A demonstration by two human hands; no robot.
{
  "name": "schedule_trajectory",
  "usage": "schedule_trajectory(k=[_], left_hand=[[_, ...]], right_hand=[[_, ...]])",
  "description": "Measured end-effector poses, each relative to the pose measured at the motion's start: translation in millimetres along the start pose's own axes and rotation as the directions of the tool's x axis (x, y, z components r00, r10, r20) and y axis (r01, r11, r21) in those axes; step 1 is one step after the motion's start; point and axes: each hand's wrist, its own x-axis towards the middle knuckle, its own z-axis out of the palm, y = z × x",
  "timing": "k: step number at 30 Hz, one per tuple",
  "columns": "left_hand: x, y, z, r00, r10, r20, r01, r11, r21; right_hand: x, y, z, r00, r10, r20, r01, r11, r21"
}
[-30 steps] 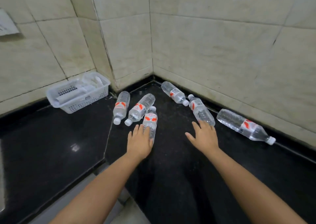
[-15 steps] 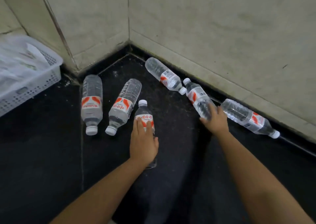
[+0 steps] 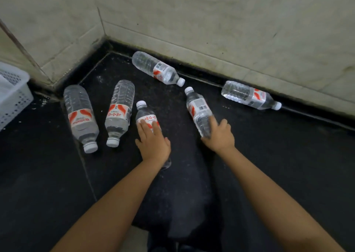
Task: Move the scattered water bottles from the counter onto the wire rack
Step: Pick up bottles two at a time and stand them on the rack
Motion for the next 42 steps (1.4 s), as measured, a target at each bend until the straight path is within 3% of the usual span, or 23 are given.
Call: schedule_trajectory(k=[5,8,10,14,17,23,28,33,39,42], left_hand=[[-3,-6,-6,1.000,0.002,0.022,0.000,0.996,-0.085],[-7,-13,-9,0.998,0.054,0.026,-0.052,0.995,-0.087],[-14,-20,-9,0.992,0.113,0.055,-0.110,0.993,-0.053],[-40,-36,-6,0.957,0.237,0.167,-0.236,0.971,-0.027],[-64,-46,-6,0.933,0.283,0.220,-0.279,0.959,-0.050],[-97,-48,-7,0.952,0.200,0.233,-0.209,0.978,0.015],[-81,-22,-3,0.986,0.109,0.127,-0.130,0.977,0.169],[-68,-8,11,0.994,0.027,0.102,-0.047,0.979,0.197],[-57,-32,-8,0.981,0.071,0.181,-0.065,0.997,-0.036],[-54,-44,-16,0.980,0.094,0.176,-0.096,0.995,0.004]], right_hand=[[-73,27,15,0.998,-0.030,0.047,0.029,0.999,0.026],[-107,37,26,0.999,-0.004,0.046,-0.001,0.993,0.116],[-119,40,29,0.999,-0.003,0.043,0.000,0.997,0.083],[-112,32,25,0.995,-0.031,-0.098,0.044,0.990,0.134],[-82,12,14,0.996,-0.067,-0.065,0.075,0.989,0.129],[-54,-7,23,0.996,-0.047,0.071,0.040,0.994,0.102],[-49,-5,13,0.991,-0.032,0.131,0.014,0.991,0.133],[-54,0,15,0.991,-0.061,0.122,0.048,0.993,0.111],[-57,1,21,0.995,-0.061,0.079,0.055,0.996,0.067],[-55,0,23,0.995,-0.048,0.089,0.044,0.998,0.043]])
